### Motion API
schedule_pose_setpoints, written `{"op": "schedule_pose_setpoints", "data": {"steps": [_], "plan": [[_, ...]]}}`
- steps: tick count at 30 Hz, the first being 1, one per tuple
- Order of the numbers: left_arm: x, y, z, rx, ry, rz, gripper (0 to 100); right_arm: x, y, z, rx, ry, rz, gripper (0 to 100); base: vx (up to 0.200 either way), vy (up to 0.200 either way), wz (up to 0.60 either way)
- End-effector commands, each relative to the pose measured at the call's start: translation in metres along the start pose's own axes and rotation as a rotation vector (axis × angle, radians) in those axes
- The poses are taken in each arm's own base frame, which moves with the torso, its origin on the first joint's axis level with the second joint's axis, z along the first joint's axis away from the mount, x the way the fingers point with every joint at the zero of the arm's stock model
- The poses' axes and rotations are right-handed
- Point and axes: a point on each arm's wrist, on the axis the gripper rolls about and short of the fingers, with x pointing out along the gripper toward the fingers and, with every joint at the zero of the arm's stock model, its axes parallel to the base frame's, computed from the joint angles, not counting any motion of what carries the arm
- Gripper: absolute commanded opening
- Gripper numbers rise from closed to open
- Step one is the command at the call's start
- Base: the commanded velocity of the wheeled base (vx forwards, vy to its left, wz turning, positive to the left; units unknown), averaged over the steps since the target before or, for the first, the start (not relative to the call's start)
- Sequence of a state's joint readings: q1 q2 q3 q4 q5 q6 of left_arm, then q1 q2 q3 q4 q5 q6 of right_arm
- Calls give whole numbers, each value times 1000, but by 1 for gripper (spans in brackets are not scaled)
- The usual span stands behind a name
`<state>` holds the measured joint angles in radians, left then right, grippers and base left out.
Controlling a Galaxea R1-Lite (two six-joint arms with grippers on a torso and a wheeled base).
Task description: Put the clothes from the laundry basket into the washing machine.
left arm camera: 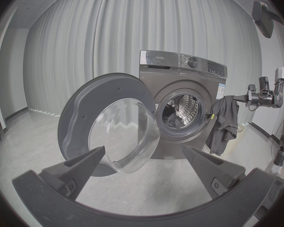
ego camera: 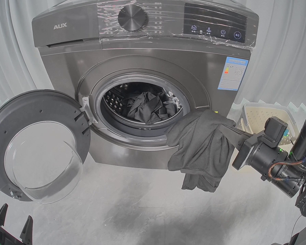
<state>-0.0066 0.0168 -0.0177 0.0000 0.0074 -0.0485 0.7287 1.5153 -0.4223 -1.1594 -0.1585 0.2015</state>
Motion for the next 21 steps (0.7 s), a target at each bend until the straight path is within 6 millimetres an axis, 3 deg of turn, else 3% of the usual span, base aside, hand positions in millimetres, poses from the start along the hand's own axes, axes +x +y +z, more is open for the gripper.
{"op": "schedule_pose_setpoints", "data": {"steps": [1,12,21], "plan": [[0,0,-5,1,1,1,100,0,2,-7,-3,27,3,0,0,0,0],[0,0,-5,9,-1,5,100,1,5,-15,-4,60,18,0,0,0,0],[0,0,-5,26,2,8,100,25,11,-20,-6,64,14,0,0,0,0]]}}
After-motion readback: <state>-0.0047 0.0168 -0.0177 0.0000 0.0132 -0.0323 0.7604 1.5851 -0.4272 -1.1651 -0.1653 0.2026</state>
